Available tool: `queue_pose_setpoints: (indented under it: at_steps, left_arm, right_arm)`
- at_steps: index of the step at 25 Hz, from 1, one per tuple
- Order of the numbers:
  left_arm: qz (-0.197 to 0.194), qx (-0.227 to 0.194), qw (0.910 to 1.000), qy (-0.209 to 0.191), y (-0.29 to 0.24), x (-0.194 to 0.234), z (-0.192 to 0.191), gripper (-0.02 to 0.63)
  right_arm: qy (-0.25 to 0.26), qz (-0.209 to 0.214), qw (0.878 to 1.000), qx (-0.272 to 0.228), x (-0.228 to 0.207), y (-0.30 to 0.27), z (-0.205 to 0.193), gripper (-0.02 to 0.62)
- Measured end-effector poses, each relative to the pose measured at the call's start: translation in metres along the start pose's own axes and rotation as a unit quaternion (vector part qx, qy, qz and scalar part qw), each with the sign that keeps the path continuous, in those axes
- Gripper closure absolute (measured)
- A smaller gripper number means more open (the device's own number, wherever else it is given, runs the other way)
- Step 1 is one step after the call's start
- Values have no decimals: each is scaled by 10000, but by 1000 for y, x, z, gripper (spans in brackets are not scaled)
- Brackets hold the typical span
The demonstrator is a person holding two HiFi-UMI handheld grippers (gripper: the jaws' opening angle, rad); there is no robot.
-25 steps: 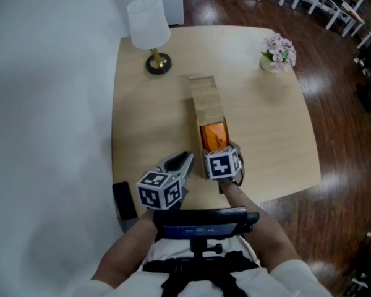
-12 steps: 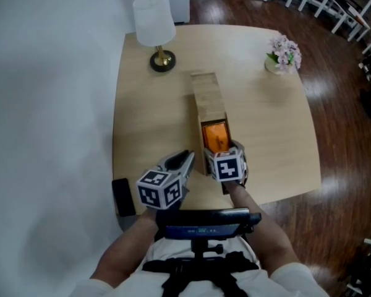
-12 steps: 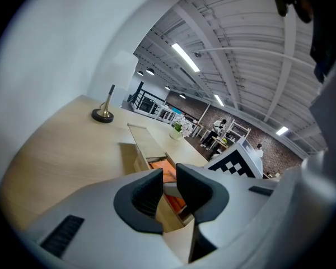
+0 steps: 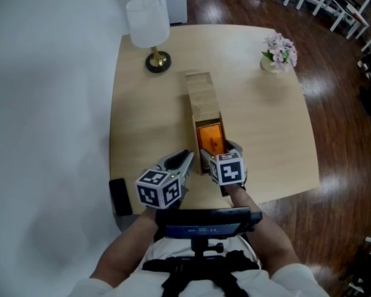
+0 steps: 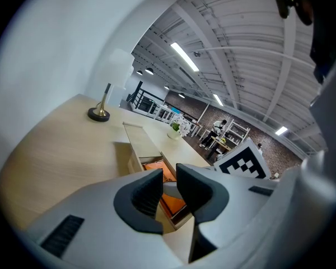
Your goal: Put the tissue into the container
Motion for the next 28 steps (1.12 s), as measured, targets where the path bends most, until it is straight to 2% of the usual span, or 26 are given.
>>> queue_pose_setpoints:
  at_steps: [4, 5, 7, 8, 10, 15, 16, 17, 20, 24, 28]
  left_arm:
    - [-12, -54, 10000, 29, -2, -5, 1, 532]
    - [-21, -75, 10000, 38, -2, -7, 1, 532]
    - [-40, -132, 9999, 53, -3, -10, 3, 532]
    - [-45, -162, 9998, 54, -2, -12, 4, 532]
    - [-44, -211, 9997, 61, -2, -16, 6, 532]
    - [1, -337, 9994, 118, -2, -23, 8, 532]
    - [13, -358, 9993, 128, -3, -24, 8, 532]
    - [21, -378, 9992, 134, -4, -25, 8, 532]
    - [23, -428, 9990, 125, -6, -31, 10, 532]
    - [24, -457, 9989, 85, -10, -38, 11, 532]
    - [40, -476, 9988, 57, -14, -42, 13, 532]
  right_arm:
    - [-52, 211, 9994, -279, -8, 21, 3, 208]
    - [-65, 257, 9991, -340, -11, 28, 4, 225]
    - [-71, 370, 9983, -454, -18, 41, 5, 302]
    - [-53, 438, 9977, -514, -21, 47, 6, 373]
    - [-1, 561, 9965, -613, -28, 60, 6, 455]
    - [168, 892, 9937, -650, -44, 76, 4, 507]
    - [187, 933, 9932, -663, -48, 77, 4, 573]
    - [168, 999, 9926, -672, -52, 79, 3, 595]
    - [155, 1179, 9907, -664, -61, 84, 3, 595]
    - [599, 1056, 9908, -592, -68, 87, 4, 595]
    - [775, 1002, 9908, -484, -72, 86, 4, 595]
Point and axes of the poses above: the fingertips, and each gripper's own axes: y backward along the fingers, x to its left, z out of its top, the point moved 9 cm from there along y, backward along the fingers, and after that the axes turned 3 degrees about x, right-handed, at the moved point
